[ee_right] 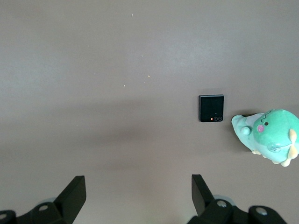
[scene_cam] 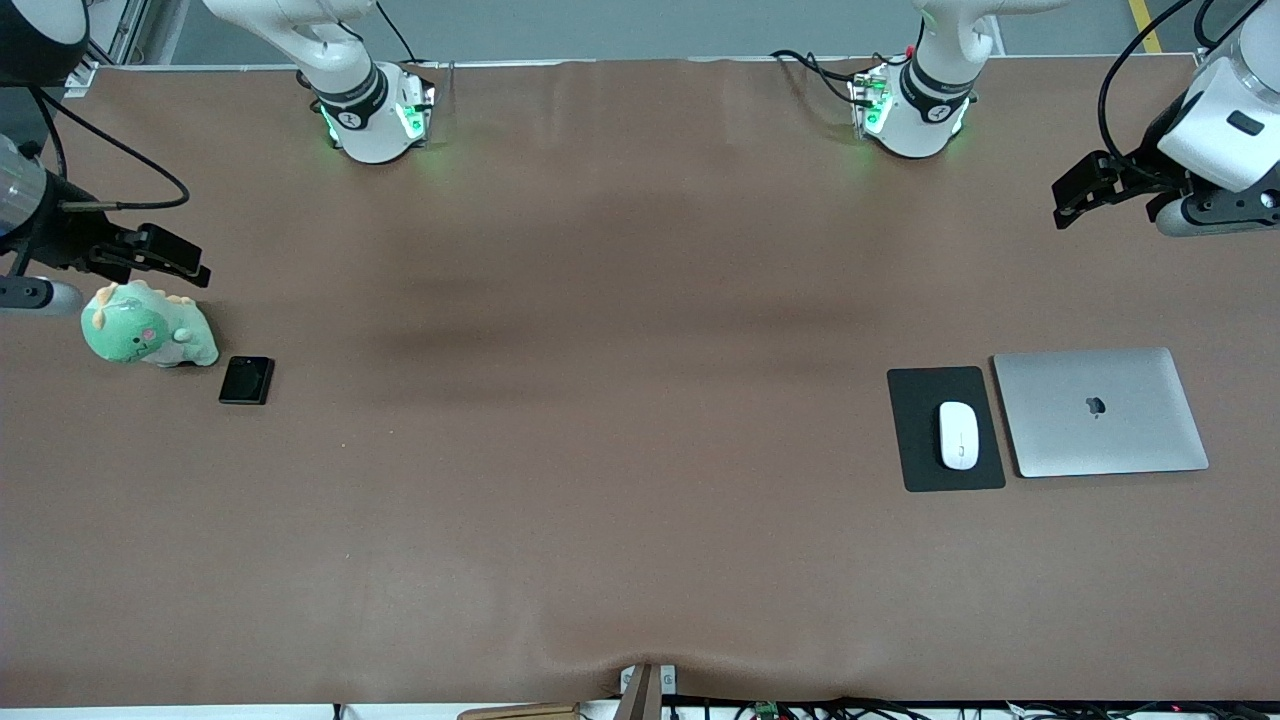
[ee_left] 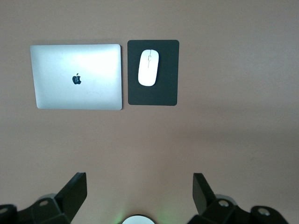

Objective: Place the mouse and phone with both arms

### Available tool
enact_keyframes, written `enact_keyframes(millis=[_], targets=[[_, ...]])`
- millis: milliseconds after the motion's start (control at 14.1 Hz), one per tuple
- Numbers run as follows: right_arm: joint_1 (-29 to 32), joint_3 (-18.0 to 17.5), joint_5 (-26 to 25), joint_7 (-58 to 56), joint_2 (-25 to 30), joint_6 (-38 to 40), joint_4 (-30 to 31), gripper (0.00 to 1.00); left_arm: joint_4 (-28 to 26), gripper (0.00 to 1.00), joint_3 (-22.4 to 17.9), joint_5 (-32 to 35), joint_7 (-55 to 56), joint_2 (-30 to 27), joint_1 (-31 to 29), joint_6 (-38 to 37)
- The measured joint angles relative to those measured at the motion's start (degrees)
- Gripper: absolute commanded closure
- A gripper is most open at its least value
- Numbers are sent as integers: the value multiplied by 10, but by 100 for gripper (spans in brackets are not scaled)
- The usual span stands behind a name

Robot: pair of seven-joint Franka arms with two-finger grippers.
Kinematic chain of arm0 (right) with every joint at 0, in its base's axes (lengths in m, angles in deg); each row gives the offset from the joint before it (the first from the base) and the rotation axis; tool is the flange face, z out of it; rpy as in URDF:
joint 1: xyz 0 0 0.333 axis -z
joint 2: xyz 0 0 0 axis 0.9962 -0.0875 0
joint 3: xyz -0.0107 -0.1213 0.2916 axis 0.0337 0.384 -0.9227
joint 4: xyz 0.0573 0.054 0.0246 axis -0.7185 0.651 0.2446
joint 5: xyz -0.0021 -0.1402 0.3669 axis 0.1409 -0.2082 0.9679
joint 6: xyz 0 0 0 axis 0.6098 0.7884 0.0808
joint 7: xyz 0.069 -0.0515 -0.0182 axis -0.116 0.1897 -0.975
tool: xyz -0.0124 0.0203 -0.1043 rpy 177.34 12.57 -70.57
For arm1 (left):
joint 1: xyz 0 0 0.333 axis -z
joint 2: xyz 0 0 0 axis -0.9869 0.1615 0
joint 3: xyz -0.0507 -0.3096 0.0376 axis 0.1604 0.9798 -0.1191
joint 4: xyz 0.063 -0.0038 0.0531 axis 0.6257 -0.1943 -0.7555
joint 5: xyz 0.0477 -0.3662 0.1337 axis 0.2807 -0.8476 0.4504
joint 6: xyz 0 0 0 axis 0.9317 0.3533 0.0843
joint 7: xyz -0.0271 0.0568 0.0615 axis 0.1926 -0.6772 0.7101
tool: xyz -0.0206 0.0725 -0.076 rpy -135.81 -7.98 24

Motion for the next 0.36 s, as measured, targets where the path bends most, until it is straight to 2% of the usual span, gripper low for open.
enact_keyframes(millis=[355], targets=[[0, 0, 0, 0, 0, 2, -12, 0, 9, 0, -2, 0, -2, 0, -1, 1]])
